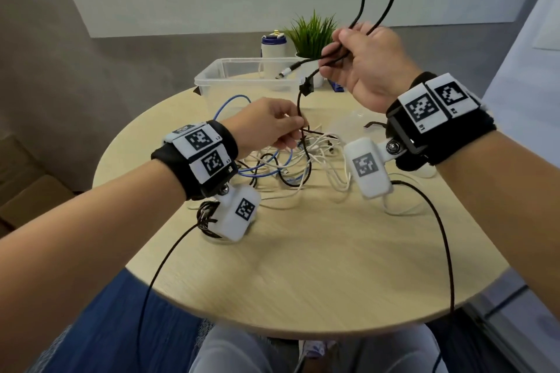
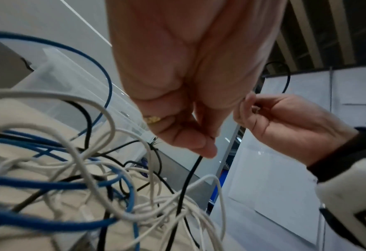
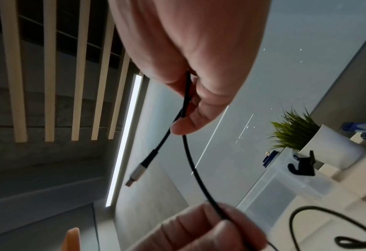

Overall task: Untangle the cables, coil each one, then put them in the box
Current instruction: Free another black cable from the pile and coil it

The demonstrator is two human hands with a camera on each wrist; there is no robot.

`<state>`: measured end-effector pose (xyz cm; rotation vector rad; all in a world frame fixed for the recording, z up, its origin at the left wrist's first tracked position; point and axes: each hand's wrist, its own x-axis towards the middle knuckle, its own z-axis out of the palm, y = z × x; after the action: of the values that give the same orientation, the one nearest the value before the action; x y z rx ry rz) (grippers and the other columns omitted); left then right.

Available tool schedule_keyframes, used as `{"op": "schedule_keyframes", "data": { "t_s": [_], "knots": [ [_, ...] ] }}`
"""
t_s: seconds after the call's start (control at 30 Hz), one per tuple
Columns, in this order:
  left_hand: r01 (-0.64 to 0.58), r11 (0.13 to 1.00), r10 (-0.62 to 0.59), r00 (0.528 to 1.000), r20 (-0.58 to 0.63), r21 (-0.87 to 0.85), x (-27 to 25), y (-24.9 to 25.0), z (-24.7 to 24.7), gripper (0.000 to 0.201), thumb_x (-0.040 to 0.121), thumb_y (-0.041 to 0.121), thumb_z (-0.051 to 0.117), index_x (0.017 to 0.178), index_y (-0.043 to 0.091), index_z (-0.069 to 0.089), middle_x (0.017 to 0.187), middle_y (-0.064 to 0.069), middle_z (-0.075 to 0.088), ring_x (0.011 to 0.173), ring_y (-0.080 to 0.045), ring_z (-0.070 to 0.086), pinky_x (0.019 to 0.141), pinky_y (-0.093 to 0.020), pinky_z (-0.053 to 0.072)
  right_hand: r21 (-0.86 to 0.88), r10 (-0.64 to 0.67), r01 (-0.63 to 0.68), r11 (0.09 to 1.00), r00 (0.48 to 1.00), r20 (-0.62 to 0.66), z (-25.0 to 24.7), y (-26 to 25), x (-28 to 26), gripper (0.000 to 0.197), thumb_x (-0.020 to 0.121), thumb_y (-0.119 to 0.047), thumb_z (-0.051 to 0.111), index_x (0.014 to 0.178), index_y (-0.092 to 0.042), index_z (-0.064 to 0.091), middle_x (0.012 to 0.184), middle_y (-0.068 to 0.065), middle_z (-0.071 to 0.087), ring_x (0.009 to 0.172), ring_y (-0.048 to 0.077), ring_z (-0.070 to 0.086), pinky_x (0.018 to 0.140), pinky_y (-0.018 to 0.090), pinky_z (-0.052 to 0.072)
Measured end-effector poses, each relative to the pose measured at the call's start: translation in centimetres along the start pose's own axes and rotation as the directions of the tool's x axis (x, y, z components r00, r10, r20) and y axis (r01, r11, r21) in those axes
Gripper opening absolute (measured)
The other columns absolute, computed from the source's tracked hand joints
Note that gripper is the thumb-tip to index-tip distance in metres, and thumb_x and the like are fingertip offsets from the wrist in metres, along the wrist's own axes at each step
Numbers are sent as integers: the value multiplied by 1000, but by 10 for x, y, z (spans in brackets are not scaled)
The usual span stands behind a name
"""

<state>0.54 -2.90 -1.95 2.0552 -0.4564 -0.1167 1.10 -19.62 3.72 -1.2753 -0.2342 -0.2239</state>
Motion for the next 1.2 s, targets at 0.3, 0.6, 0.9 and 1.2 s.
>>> {"op": "schedule_keyframes", "data": {
  "t_s": [0.3, 0.6, 0.9, 1.2],
  "knots": [
    [-219, 968, 202, 970, -139, -122, 5, 14, -15, 19, 98, 4, 45, 87, 20, 50, 91, -5, 66, 83, -10, 64, 75, -20, 50, -575, 248, -159, 803, 966, 79, -19, 48, -12, 5, 90, -11, 62, 89, -16, 62, 57, -10, 57, 45, 2, 47, 47, 17, 48],
    [-435, 890, 416, 898, -144, -139, -5, 31, -18, 13, 91, -1, 56, 91, 11, 61, 90, 6, 72, 91, -6, 66, 85, -18, 47, -522, 248, -139, 841, 958, 144, -11, 65, -14, 5, 90, -19, 64, 89, -15, 67, 63, -10, 57, 51, 5, 44, 50, 23, 42],
    [-12, 1000, 15, 996, -85, 27, 0, -7, -10, 15, 89, 12, 60, 83, 22, 52, 102, -15, 70, 93, -28, 67, 93, -51, 50, -211, 151, -132, 969, 985, 78, -14, 31, 2, 22, 101, -11, 42, 79, -14, 45, 75, 9, 55, 54, 17, 62, 53, 31, 55],
    [87, 855, 44, 970, -238, 511, 9, -8, -6, 37, 82, 27, 70, 99, 15, 39, 81, 4, 49, 68, -13, 46, 56, -25, 37, 109, -13, 13, 994, 1000, -1, -10, -8, 9, 26, 103, -15, 33, 82, -6, 46, 72, 11, 61, 64, 25, 67, 62, 33, 58]
  ]
}}
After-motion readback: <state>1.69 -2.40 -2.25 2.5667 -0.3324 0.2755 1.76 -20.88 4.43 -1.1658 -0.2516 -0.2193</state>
